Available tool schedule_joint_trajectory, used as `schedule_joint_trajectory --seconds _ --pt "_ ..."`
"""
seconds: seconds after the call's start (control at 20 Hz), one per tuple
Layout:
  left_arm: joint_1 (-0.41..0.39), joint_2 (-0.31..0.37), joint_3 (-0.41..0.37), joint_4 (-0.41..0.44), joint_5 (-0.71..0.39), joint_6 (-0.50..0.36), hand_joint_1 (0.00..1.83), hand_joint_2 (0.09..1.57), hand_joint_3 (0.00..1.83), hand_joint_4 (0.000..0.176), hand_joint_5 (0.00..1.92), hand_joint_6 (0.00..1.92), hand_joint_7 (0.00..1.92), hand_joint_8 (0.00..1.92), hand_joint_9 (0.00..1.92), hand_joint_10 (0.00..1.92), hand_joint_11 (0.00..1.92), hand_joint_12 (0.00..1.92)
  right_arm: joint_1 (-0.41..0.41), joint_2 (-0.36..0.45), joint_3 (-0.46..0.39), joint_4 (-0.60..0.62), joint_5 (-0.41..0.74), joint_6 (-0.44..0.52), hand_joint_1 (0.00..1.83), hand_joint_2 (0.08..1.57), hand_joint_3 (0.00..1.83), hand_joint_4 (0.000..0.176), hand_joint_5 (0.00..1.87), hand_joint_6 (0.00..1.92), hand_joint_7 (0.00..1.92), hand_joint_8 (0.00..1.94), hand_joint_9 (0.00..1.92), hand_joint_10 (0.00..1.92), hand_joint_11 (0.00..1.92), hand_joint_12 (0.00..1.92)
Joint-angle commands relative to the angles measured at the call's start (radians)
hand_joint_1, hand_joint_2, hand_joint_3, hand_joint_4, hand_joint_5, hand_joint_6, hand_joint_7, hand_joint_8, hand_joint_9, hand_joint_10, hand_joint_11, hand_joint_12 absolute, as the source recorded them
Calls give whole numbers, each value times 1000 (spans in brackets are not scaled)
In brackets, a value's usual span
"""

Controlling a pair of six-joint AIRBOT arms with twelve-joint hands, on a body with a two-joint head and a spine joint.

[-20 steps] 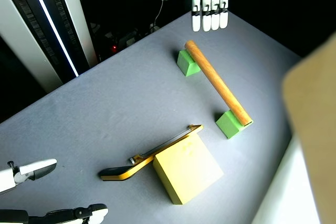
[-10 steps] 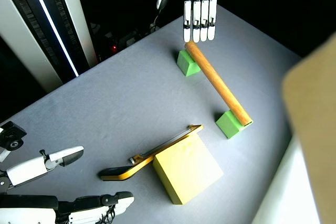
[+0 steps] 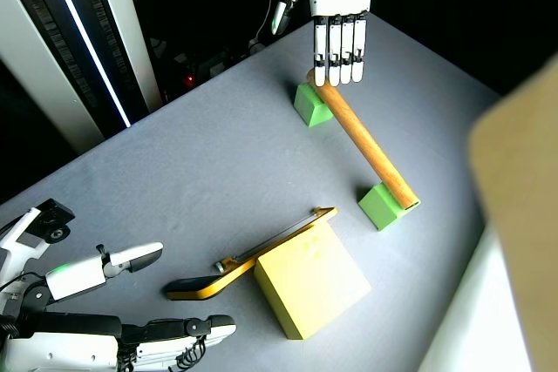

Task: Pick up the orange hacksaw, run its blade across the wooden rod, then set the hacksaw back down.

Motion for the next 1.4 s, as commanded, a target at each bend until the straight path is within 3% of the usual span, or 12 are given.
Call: schedule_joint_trajectory --seconds 0.0,0.5,1.35 --pt "-7 -2 10 -13 -30 5 0 1180 2 0 12 1 10 0 0 0 0 0 16 -2 2 37 90 6 1078 1062 1 0 207 9 210 10 182 10 0 844" --pt "57 -24 18 37 -66 5 0 1195 6 0 5 2 5 2 0 0 0 0 8 -48 -16 188 48 -75 1036 1053 1 0 222 5 233 2 204 3 0 840" --pt "59 -32 6 36 -76 3 0 1196 2 0 8 1 6 0 0 0 0 0 93 -128 -17 261 -33 -196 1012 1090 0 0 210 10 197 9 194 6 0 788"
